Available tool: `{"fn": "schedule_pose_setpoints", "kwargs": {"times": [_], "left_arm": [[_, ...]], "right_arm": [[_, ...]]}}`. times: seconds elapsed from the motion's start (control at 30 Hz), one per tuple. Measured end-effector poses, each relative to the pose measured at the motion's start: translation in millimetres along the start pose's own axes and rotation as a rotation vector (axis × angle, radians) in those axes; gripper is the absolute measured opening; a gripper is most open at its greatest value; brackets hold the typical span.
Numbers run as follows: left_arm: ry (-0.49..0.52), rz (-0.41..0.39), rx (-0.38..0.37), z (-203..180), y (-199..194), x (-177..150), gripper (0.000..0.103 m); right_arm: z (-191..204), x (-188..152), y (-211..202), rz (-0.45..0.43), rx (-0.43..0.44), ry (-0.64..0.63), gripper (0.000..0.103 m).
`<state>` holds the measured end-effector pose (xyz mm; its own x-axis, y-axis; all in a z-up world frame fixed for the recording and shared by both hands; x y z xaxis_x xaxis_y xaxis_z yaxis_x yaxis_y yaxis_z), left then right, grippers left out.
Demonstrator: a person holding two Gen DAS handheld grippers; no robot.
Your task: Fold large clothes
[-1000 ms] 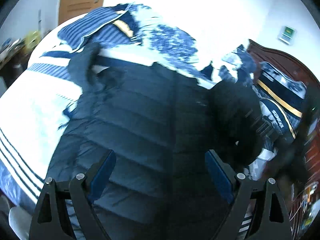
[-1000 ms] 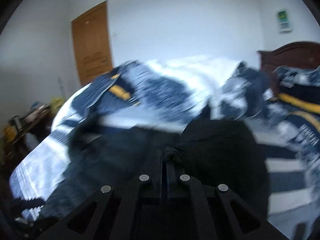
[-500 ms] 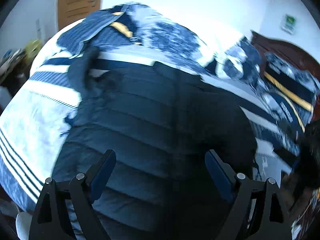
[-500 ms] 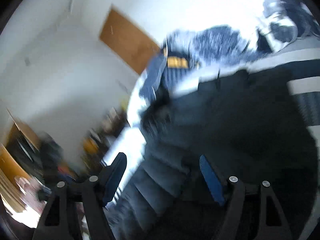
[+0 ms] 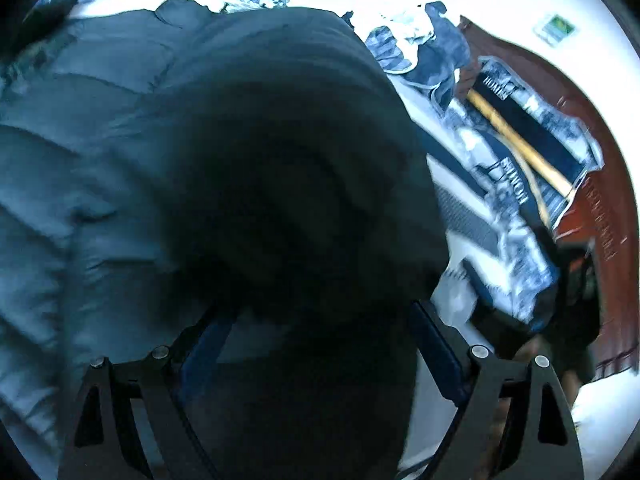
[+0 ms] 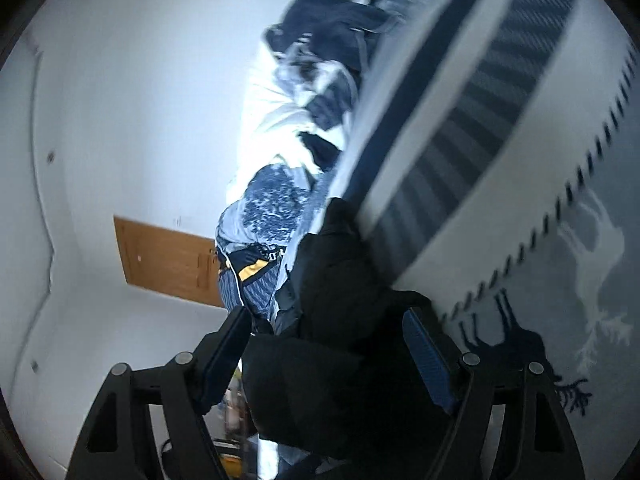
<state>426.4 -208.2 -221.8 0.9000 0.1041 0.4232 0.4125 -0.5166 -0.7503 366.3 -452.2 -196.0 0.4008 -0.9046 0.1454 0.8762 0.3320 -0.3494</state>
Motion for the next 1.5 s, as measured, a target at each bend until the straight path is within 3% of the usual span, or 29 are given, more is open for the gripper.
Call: {"fn": "schedule_pose_setpoints", "kwargs": {"times": [0.03,0.07,0.1,0.2,0.27,0.37,0.47,0.57,0.67,0.73,0.77,0.87,0.93,1.03,1.17,1.23,1.37,1.5], "left_arm": [[-0.011,0.003,0.001,0.2,3.3,1.7,0.037],[-0.029,0.031,-0.020,-1.9,6.0,3.2,0.019],[-0.045,0.036,-0.056,-4.6,3.4,5.1,0.007],[-0.063,-0.036,-0.122,-13.9,-32.3,19.1,0.007],[-0.050,-0.126,-0.139,-16.0,-71.3,34.9,0.007],[-0.063,-0.230,-0.106,6.0,-122.3,56.8,0.007],[-0.130,-0.293,-0.025,49.9,-152.5,72.9,0.007],[-0.225,-0.321,0.051,103.5,-164.4,73.3,0.012],[-0.335,-0.333,0.131,150.8,-169.8,56.6,0.027],[-0.402,-0.343,0.192,177.8,-173.4,41.9,0.067],[-0.449,-0.363,0.247,197.1,-180.1,30.0,0.073],[-0.511,-0.401,0.300,229.9,-193.9,9.2,0.075],[-0.519,-0.364,0.304,241.1,-193.1,1.2,0.075],[-0.495,-0.345,0.303,236.8,-191.1,-17.9,0.075],[-0.358,-0.242,0.264,198.0,-172.4,-40.3,0.075],[-0.300,-0.232,0.263,187.2,-163.8,-33.1,0.075],[-0.282,-0.262,0.233,180.2,-153.5,7.5,0.077],[-0.224,-0.265,0.212,149.6,-154.1,8.8,0.077]], "right_arm": [[-3.1,-1.0,1.3,0.004,0.001,0.023,0.081],[-6.3,0.8,2.3,0.008,0.001,0.042,0.081],[-7.7,6.1,4.5,0.002,-0.002,0.048,0.081],[1.9,7.0,-0.7,-0.007,0.024,0.022,0.081],[14.9,4.2,3.8,0.007,0.065,-0.007,0.081],[36.1,-9.0,12.0,0.060,0.131,-0.060,0.081],[49.5,-27.5,21.8,0.118,0.136,-0.107,0.081],[53.6,-46.9,36.4,0.176,0.135,-0.117,0.081],[49.7,-67.3,53.4,0.226,0.101,-0.133,0.081],[45.1,-81.1,69.1,0.255,0.059,-0.145,0.081],[42.7,-85.2,75.2,0.264,0.040,-0.152,0.081],[38.2,-97.0,85.1,0.288,-0.008,-0.184,0.081],[36.5,-103.7,90.4,0.304,-0.021,-0.194,0.081],[32.9,-108.3,98.8,0.295,-0.070,-0.231,0.081],[26.9,-104.6,109.6,0.273,-0.105,-0.231,0.081],[28.4,-103.7,111.4,0.264,-0.115,-0.250,0.081],[27.8,-104.8,111.0,0.266,-0.109,-0.259,0.081],[25.1,-101.6,114.1,0.250,-0.110,-0.240,0.081]]}}
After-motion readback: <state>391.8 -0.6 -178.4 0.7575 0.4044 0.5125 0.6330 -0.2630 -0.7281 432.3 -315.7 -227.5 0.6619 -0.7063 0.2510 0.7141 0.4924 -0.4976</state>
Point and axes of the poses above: each gripper's, at about its wrist camera, not at the fingertips, and y roughly the way its jaws point, z to its left, x to its top, the point moved 6 cm from there along y, roughly the way its jaws point, and after that the axes turned 8 degrees about -z, right-handed, at the moved point
